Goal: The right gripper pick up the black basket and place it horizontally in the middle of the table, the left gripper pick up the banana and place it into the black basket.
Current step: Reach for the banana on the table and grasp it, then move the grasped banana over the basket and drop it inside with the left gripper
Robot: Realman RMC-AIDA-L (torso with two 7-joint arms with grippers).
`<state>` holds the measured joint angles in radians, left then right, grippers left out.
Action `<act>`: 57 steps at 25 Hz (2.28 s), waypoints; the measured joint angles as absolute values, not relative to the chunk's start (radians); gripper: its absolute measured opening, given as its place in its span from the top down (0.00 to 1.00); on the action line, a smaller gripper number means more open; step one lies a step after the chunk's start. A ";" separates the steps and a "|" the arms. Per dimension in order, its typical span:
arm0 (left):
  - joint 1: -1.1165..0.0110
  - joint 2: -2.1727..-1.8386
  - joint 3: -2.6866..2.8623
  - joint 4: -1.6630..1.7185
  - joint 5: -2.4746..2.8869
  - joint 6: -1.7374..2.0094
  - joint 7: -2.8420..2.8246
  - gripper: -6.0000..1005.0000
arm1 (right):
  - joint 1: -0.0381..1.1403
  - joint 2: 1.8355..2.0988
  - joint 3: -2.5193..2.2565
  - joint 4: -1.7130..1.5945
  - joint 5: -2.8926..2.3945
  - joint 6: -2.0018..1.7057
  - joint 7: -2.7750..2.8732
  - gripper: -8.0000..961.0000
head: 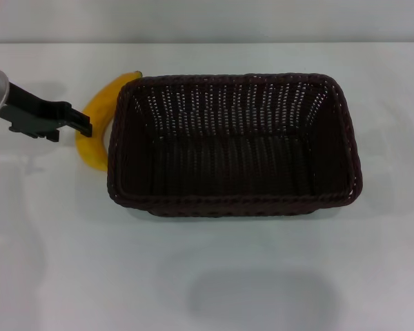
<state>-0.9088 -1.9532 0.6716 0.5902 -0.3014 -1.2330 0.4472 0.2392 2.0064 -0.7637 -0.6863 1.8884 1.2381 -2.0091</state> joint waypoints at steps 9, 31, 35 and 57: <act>-0.905 -1.987 0.672 0.587 -0.328 -1.158 0.466 0.31 | 0.246 2.006 -0.764 -0.648 1.888 1.228 -2.022 0.09; -0.905 -2.008 0.672 0.555 -0.328 -1.124 0.455 0.31 | 0.252 2.005 -0.765 -0.636 1.876 1.173 -2.032 0.09; -0.905 -2.008 0.674 0.556 -0.325 -1.115 0.462 0.30 | 0.251 2.005 -0.765 -0.623 1.876 1.173 -2.038 0.09; -0.762 -2.009 0.723 0.948 -0.402 -1.170 0.483 0.48 | 0.253 2.005 -0.752 -0.601 1.888 1.191 -2.042 0.09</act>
<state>-0.7617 -2.0091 0.7227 0.9482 -0.4024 -1.1696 0.4825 0.2532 2.0049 -0.7515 -0.6007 1.8884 1.1912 -2.0416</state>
